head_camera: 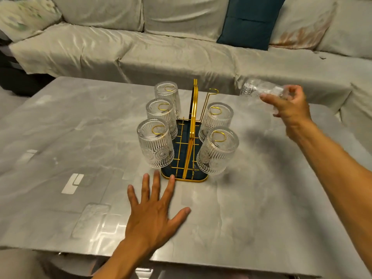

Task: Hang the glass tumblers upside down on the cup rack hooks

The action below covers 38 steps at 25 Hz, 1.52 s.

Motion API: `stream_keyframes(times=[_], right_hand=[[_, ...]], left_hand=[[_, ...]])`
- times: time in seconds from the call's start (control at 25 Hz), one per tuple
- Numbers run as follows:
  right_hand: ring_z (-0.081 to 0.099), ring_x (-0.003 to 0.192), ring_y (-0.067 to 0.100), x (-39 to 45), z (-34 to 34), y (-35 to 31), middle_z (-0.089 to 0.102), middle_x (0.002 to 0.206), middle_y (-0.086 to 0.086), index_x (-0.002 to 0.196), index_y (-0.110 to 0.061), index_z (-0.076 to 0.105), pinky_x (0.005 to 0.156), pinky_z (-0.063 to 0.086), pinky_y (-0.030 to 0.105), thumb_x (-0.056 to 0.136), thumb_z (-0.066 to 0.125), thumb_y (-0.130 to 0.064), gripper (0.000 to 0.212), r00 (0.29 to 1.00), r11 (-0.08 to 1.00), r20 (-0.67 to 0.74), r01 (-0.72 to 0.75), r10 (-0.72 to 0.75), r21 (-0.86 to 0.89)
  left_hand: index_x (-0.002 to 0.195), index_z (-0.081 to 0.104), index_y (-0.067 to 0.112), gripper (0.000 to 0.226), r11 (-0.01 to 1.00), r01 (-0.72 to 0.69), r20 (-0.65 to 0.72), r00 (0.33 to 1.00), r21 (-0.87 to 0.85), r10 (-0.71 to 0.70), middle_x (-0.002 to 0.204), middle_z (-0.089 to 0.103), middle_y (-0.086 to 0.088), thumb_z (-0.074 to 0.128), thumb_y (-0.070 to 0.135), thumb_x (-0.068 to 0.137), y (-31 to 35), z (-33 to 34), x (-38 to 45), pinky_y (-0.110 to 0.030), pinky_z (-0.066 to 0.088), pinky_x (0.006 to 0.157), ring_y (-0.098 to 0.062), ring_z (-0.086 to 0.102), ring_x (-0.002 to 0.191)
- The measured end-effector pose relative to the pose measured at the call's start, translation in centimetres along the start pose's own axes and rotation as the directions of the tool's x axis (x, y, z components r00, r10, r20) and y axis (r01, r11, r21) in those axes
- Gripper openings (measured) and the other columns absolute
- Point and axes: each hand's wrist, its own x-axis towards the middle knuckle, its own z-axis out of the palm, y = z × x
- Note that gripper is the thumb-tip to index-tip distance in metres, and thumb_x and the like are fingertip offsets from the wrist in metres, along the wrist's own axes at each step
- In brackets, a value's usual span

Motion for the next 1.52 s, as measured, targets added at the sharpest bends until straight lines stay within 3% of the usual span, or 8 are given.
stream_keyframes(times=[0.16, 0.28, 0.48, 0.64, 0.8, 0.92, 1.24, 1.52], right_hand=[[0.066, 0.097, 0.019, -0.3, -1.5, -7.6, 0.063, 0.117, 0.001, 0.113, -0.03, 0.054, 0.071, 0.06, 0.037, 0.055, 0.08, -0.058, 0.069, 0.994, 0.994, -0.045, 0.101, -0.103, -0.038], [0.06, 0.102, 0.016, -1.0, 0.5, -10.4, 0.059, 0.119, -0.002, 0.119, -0.025, 0.053, 0.08, 0.056, 0.031, 0.058, 0.083, -0.053, 0.073, 0.97, 0.96, -0.043, 0.229, -0.238, -0.161], [0.056, 0.091, 0.016, -2.0, 5.8, -10.5, 0.058, 0.107, -0.002, 0.113, -0.021, 0.052, 0.07, 0.047, 0.027, 0.062, 0.085, -0.047, 0.067, 0.905, 0.821, 0.14, 0.423, -0.401, -0.384], [0.059, 0.093, 0.022, -1.4, 8.6, -9.2, 0.061, 0.112, 0.003, 0.114, -0.02, 0.053, 0.077, 0.054, 0.035, 0.062, 0.087, -0.037, 0.065, 0.897, 0.788, 0.206, 0.441, -0.39, -0.429], [0.059, 0.093, 0.023, -0.4, 9.3, -7.9, 0.062, 0.112, 0.006, 0.112, -0.022, 0.052, 0.075, 0.056, 0.035, 0.061, 0.088, -0.033, 0.063, 0.917, 0.792, 0.221, 0.397, -0.331, -0.463], [0.059, 0.092, 0.024, -0.1, 10.1, -7.1, 0.062, 0.111, 0.006, 0.11, -0.024, 0.052, 0.073, 0.055, 0.035, 0.06, 0.088, -0.027, 0.061, 0.918, 0.793, 0.284, 0.384, -0.275, -0.473], [0.059, 0.093, 0.027, 0.5, 12.0, -5.5, 0.059, 0.105, 0.004, 0.108, -0.021, 0.055, 0.081, 0.055, 0.048, 0.056, 0.09, -0.022, 0.063, 0.919, 0.788, 0.361, 0.338, -0.158, -0.515], [0.057, 0.093, 0.028, 1.1, 12.2, -5.6, 0.056, 0.112, 0.008, 0.111, -0.02, 0.05, 0.08, 0.055, 0.043, 0.058, 0.09, -0.018, 0.066, 0.92, 0.82, 0.389, 0.262, -0.052, -0.509]], left_hand=[[0.142, -0.029, 0.045, 0.084, 1.0, -0.01, 0.031, 0.999, 0.01, 0.01, 0.157, -0.032, -0.003, 0.002, 0.088, 0.077, 0.4, -1.0, -0.3, -0.064, -0.021, 0.11, -0.027, -0.037, 0.14], [0.142, -0.029, 0.045, 0.084, 1.0, -0.001, 0.029, 1.0, -0.004, 0.002, 0.158, -0.03, -0.002, 0.001, 0.088, 0.076, 0.4, -1.1, -0.3, -0.063, -0.024, 0.109, -0.028, -0.037, 0.14], [0.141, -0.031, 0.047, 0.085, 1.0, 0.006, 0.004, 1.0, -0.02, -0.006, 0.156, -0.031, 0.0, 0.0, 0.09, 0.074, 0.2, -0.7, -0.1, -0.061, -0.026, 0.108, -0.025, -0.039, 0.138], [0.143, -0.026, 0.047, 0.087, 1.0, 0.009, -0.021, 1.0, -0.004, -0.009, 0.158, -0.027, -0.002, -0.001, 0.091, 0.072, 0.4, -0.5, 0.1, -0.064, -0.021, 0.109, -0.03, -0.033, 0.141], [0.151, 0.021, 0.036, 0.086, 1.0, 0.009, -0.047, 0.999, -0.016, -0.01, 0.16, 0.016, -0.01, 0.022, 0.085, 0.08, 0.7, -0.9, 0.1, -0.067, 0.001, 0.108, -0.039, 0.008, 0.146], [0.148, 0.033, 0.032, 0.084, 1.0, -0.002, -0.05, 0.999, 0.021, 0.003, 0.156, 0.029, -0.012, 0.028, 0.083, 0.082, 0.7, -1.0, 0.2, -0.065, 0.009, 0.106, -0.041, 0.022, 0.142], [0.147, 0.035, 0.033, 0.086, 1.0, 0.009, -0.102, 0.995, 0.016, -0.007, 0.155, 0.029, -0.011, 0.029, 0.085, 0.078, 0.7, -0.5, 0.3, -0.065, 0.006, 0.106, -0.024, -0.008, 0.142], [0.149, 0.03, 0.035, 0.087, 1.0, 0.012, -0.123, 0.992, 0.016, -0.01, 0.157, 0.025, -0.01, 0.027, 0.086, 0.078, 0.6, -0.1, 0.5, -0.066, 0.004, 0.108, -0.023, -0.01, 0.143]])
